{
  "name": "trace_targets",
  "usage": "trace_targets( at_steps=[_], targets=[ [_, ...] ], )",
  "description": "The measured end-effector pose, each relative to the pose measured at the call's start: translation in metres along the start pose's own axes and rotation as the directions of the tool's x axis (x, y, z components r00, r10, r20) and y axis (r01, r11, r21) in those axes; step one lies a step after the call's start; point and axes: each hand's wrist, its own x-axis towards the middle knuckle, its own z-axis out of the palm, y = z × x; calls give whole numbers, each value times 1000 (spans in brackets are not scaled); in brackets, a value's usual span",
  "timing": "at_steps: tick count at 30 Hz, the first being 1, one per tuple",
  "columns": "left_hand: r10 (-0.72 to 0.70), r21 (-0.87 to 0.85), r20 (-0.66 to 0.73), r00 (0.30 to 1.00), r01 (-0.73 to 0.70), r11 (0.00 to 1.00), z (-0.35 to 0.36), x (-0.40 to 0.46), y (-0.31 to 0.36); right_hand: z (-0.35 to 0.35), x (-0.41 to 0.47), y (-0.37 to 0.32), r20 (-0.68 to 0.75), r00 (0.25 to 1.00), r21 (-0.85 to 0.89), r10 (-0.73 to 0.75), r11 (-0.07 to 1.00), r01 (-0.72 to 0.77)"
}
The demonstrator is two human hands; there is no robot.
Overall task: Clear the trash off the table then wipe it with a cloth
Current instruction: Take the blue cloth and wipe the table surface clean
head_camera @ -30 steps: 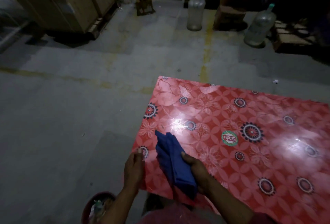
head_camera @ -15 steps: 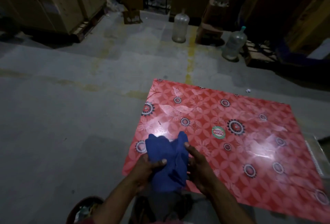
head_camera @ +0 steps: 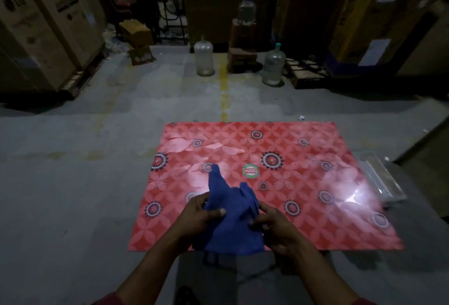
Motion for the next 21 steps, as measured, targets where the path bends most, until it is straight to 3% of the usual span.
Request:
trace_targets(
  at_steps=[5,9,13,16,21],
  targets=[
    [-119,-105,-76,990,111,988,86,7,9,-91,-54,-3,-15,999,206,36,978,-32],
    [-79,4,-161,984,81,997,140,19,-6,-141,-76,-12,-210,976,64,-65,995,80],
    [42,197,-297,954,19,980,176,28,-15,-176,-89,-33,-174,966,-47,-192,981,186],
    [134,247,-217,967,-79,966,179,41,-21,-202,-92,-47,-120,933,-293,-338,910,292],
    [97,408,-4,995,-87,909,194,67,-22,-240,-89,-67,-5,923,-744,-384,618,253]
  ],
)
